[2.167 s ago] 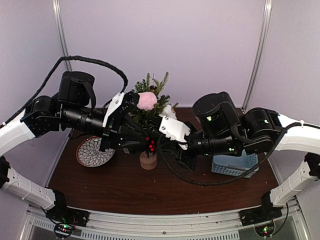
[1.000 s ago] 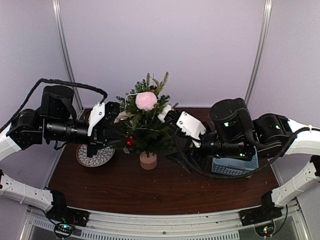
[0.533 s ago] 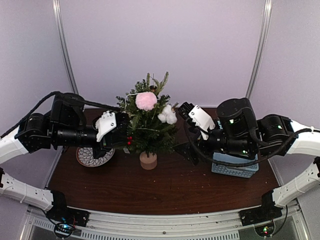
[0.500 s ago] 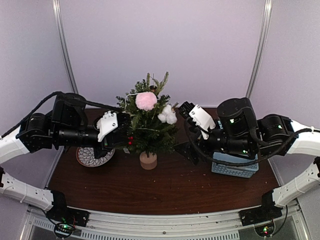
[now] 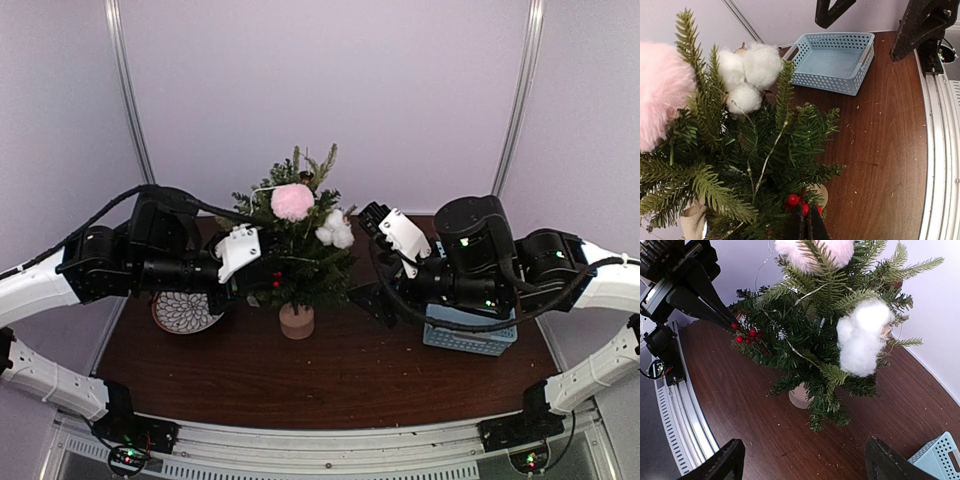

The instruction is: Decorate the small christmas tree

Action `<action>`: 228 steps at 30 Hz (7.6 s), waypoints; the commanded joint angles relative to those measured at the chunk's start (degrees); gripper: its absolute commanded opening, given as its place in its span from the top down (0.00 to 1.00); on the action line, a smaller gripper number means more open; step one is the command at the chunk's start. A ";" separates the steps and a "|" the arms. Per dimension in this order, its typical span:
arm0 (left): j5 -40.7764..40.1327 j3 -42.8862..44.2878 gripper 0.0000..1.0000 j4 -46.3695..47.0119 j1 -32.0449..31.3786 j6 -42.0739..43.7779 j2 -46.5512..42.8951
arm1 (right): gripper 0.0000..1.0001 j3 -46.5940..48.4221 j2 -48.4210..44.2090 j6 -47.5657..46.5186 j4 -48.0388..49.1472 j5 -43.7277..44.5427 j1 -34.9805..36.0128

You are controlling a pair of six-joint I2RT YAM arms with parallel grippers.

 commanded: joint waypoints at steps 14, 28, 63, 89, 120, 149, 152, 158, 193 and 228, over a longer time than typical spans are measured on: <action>-4.14 0.24 1.00 4.45 -0.36 2.50 3.74 | 0.13 -0.73 -1.46 0.23 -0.13 1.19 -0.49; -5.28 0.33 1.00 5.48 -0.36 3.47 6.97 | 0.13 -0.59 -1.25 -0.92 -0.62 0.51 -0.89; 8.85 -0.02 1.00 -8.03 -0.35 5.16 -8.81 | 0.13 -1.21 -0.87 -1.33 -0.07 -0.57 -1.33; 2.77 -2.01 1.00 4.37 13.50 -21.49 -14.08 | 0.13 -0.12 -0.11 -0.71 -0.66 -2.77 -3.22; 6.67 -8.42 1.00 15.36 13.40 -17.03 -1.37 | 0.13 -0.67 -1.25 0.05 -1.51 -1.89 -3.27; 4.63 -4.57 0.59 0.96 13.39 -16.82 -12.34 | 0.12 0.72 1.21 -1.27 0.16 -3.01 -3.80; 5.26 -5.16 0.69 2.07 13.39 -16.60 -12.40 | 0.12 0.68 1.68 -1.27 0.40 -3.36 -3.77; 7.14 -4.93 0.92 7.82 13.37 -16.74 -8.93 | 0.12 0.86 2.26 -1.36 0.89 -3.90 -3.97; 5.93 -4.33 0.52 2.12 13.39 -12.73 -5.53 | 0.12 0.10 0.93 -0.92 0.53 -2.92 -4.32; -0.34 5.68 0.02 -7.63 17.73 -27.12 -10.42 | 0.00 1.09 -2.50 1.37 -0.91 -1.90 -9.67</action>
